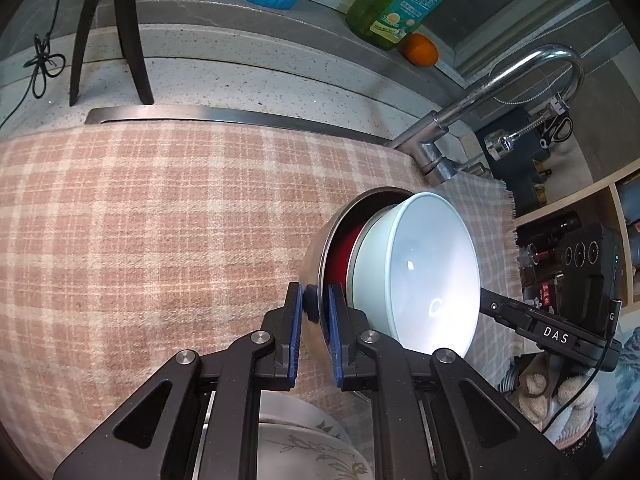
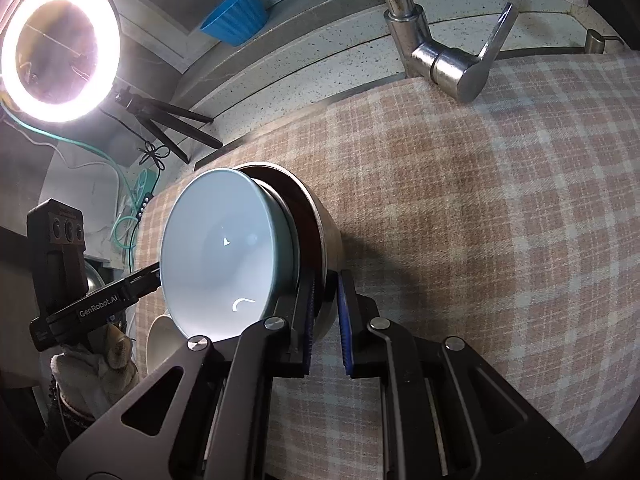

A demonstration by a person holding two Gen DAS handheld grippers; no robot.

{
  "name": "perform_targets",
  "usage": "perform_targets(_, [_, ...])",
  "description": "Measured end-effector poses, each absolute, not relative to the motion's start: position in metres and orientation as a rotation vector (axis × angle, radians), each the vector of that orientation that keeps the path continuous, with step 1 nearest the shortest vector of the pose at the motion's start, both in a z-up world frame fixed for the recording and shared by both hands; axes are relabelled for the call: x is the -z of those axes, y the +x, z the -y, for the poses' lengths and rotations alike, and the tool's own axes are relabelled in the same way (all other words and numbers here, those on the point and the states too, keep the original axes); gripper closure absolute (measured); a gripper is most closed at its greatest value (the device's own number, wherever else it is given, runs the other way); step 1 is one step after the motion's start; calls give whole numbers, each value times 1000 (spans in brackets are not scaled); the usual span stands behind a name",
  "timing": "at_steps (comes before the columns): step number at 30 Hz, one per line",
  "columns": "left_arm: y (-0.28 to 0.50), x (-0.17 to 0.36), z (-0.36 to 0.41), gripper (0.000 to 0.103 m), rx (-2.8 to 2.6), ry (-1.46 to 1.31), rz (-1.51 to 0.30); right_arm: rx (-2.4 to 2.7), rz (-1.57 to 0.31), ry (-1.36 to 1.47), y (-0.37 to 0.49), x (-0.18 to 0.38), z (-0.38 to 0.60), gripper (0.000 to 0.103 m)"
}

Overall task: Organize plates and bowls
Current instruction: 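Grasp the rim of the nested bowl stack with both grippers, then lift the nested bowls and lower them onto the plate stack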

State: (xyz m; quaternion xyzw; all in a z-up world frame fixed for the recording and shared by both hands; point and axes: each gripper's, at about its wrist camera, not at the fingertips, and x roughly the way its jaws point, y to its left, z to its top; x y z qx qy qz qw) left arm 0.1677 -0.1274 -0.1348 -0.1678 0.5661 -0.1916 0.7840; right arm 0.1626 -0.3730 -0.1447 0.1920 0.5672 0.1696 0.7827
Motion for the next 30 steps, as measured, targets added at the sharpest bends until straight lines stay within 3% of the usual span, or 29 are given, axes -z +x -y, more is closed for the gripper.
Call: perform_targets(30, [97,84,62,92,363,-417,-1123,-486,-1182,372,103,89,317,91])
